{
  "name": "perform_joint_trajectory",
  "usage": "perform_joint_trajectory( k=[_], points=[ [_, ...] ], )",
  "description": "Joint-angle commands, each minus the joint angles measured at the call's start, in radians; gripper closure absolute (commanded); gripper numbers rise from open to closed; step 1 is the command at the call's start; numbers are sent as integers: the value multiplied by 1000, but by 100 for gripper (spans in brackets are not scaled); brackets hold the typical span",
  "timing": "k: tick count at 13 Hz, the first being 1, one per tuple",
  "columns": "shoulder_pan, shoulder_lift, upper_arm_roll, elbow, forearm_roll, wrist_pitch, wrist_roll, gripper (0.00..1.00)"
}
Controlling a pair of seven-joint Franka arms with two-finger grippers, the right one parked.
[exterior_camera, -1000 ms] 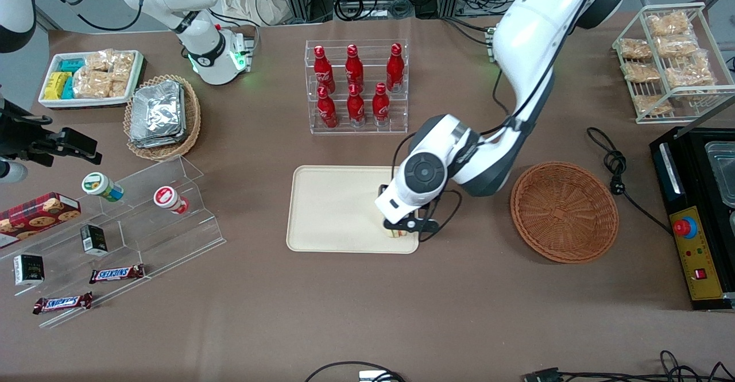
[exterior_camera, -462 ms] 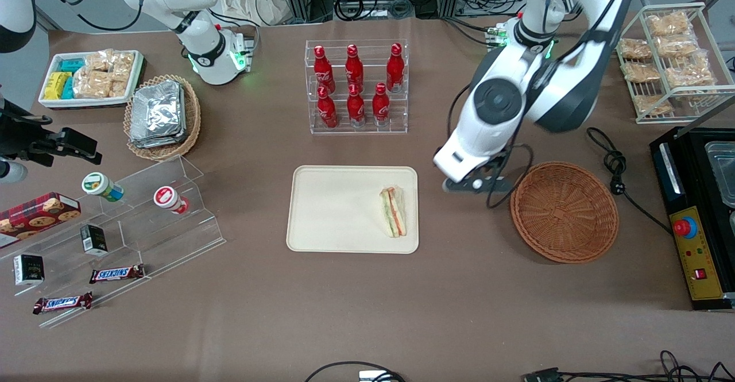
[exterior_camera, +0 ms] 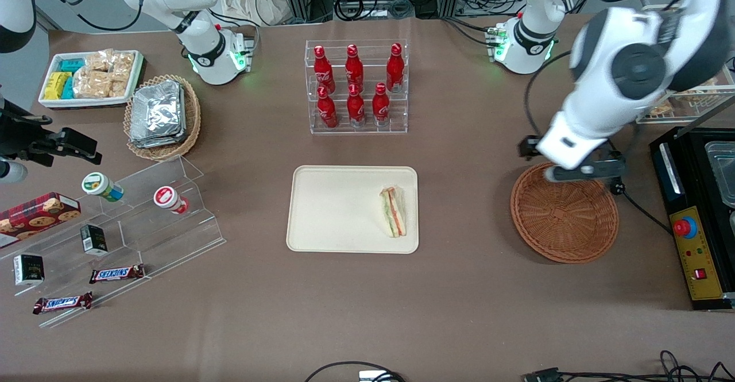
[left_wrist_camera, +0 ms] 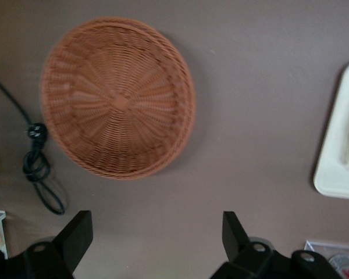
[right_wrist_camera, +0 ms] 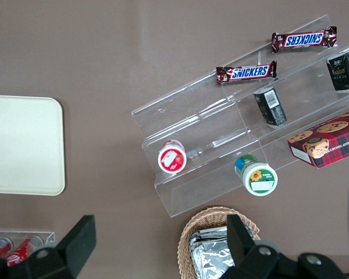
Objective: Place sandwich from basket to tray
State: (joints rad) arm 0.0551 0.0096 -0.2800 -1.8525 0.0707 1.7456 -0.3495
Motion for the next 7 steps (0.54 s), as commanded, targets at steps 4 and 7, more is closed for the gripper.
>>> perform_joint_trajectory(
  k=[4,7],
  points=[
    [204,16,-16,144,-46,-133,110,0],
    [209,58,-15,234,-43,-153,113,0]
  ],
)
